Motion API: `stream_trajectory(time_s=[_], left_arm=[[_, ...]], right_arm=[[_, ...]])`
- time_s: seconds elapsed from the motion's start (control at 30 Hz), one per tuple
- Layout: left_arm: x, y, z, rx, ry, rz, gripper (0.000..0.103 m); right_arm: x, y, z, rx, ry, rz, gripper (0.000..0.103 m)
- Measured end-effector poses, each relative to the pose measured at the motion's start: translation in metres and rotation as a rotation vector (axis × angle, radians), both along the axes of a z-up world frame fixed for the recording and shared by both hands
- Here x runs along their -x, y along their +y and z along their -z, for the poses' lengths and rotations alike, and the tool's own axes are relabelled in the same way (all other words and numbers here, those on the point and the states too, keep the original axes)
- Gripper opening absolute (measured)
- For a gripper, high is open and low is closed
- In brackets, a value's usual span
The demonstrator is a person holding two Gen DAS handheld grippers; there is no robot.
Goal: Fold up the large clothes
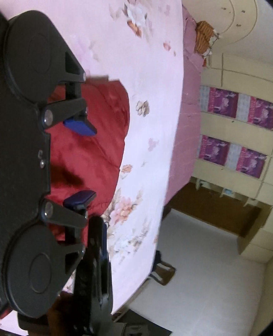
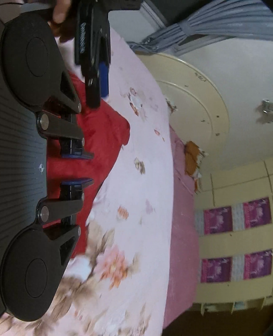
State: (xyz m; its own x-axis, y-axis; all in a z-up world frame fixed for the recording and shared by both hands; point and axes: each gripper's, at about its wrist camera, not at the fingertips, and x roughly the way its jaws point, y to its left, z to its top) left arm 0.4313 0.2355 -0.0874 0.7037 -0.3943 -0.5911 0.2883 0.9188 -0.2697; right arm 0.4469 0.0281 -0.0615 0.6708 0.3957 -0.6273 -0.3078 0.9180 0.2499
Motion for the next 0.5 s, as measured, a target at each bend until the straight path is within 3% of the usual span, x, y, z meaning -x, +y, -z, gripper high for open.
stream_trajectory(time_s=[0.07,0.23,0.5], left_arm=[[-0.011,-0.01,0.01,-0.054,0.023,0.016,0.055],[-0.019,-0.007,0.03,-0.078,0.066,0.003,0.059],[-0.014,0.008,0.035,-0.084,0.041,-0.024,0.06]], right_arm=[[-0.012,0.008,0.015,0.024,0.031,-0.019,0.02],[-0.02,-0.001,0.049,0.032,0.086,0.001,0.02],[-0.014,-0.038,0.063,0.038,0.088,0.092,0.02]])
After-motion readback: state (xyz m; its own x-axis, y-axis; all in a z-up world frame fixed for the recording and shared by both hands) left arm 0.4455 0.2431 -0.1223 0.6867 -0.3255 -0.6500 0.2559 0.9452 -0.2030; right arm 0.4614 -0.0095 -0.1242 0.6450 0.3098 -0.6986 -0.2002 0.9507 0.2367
